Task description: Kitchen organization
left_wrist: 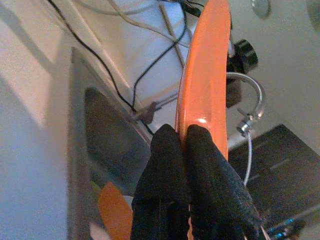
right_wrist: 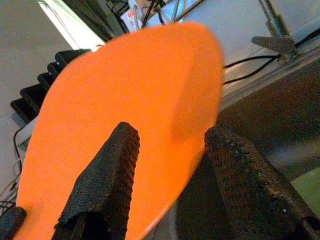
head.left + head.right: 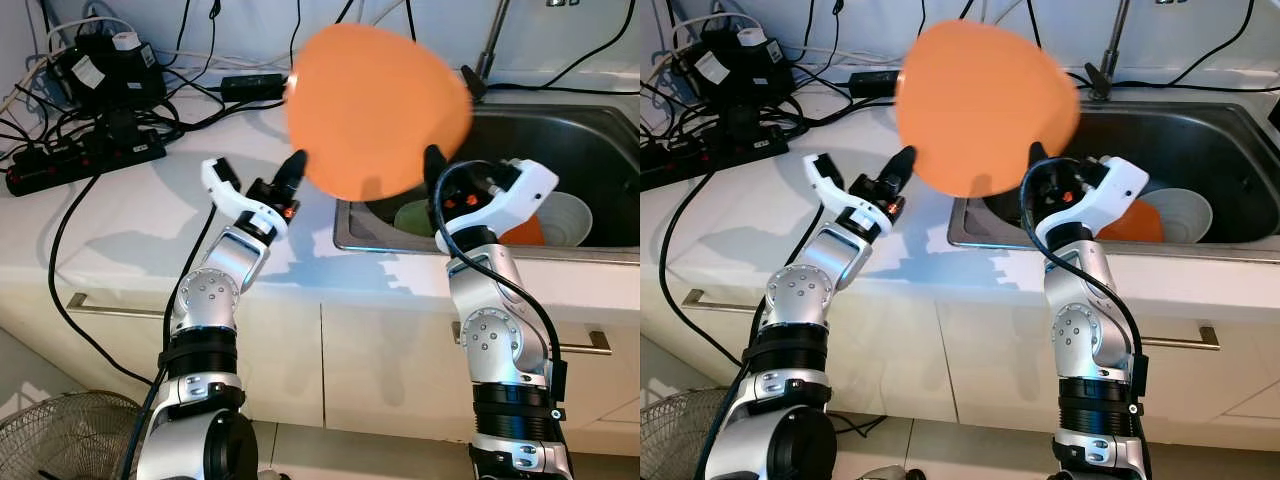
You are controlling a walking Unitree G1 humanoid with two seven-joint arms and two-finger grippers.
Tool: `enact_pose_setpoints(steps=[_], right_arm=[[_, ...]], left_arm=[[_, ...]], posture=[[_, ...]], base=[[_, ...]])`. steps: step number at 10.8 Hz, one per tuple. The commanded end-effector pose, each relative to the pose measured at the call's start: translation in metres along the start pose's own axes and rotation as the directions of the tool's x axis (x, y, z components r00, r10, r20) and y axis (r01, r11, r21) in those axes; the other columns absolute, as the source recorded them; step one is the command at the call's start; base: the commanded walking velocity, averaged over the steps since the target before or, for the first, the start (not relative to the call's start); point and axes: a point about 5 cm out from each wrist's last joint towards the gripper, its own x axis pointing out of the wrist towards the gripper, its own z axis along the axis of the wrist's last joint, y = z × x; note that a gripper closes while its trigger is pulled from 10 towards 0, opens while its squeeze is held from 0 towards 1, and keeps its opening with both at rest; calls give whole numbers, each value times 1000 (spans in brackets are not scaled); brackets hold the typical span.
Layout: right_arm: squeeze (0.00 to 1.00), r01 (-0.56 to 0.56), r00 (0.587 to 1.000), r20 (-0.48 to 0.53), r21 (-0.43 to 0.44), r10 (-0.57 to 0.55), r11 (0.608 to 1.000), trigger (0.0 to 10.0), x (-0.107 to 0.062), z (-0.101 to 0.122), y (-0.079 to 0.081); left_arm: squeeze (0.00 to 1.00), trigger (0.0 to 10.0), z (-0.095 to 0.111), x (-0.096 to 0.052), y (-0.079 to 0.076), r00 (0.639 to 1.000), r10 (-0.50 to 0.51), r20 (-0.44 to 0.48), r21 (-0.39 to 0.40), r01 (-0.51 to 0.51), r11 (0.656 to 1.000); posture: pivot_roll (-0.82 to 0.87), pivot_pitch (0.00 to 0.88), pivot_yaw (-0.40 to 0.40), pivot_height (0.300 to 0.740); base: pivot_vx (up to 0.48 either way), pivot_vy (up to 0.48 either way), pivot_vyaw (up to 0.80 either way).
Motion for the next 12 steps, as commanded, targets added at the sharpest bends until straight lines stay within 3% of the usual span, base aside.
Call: enact_pose_setpoints(steps=[1, 8, 12], right_arm=[[0, -24, 1000, -1, 4, 24, 1000, 10000, -1, 1, 5], [0, 9, 1000, 2, 6, -9, 1000, 10000, -3, 2, -1], [0, 45, 998, 46, 4, -45, 999, 10000, -5, 13, -6]], left_arm=[[0, 10000, -9, 3, -14, 996, -88, 5, -40, 88, 995], [0, 10000, -11, 0, -17, 994, -112, 4, -57, 112, 992], [0, 10000, -4, -1, -10, 997, -72, 38, -39, 73, 997]], posture=[[-13, 0, 84, 740], [-11, 0, 81, 740], [-22, 0, 81, 740]], base=[[0, 0, 0], [0, 0, 0], [0, 0, 0]])
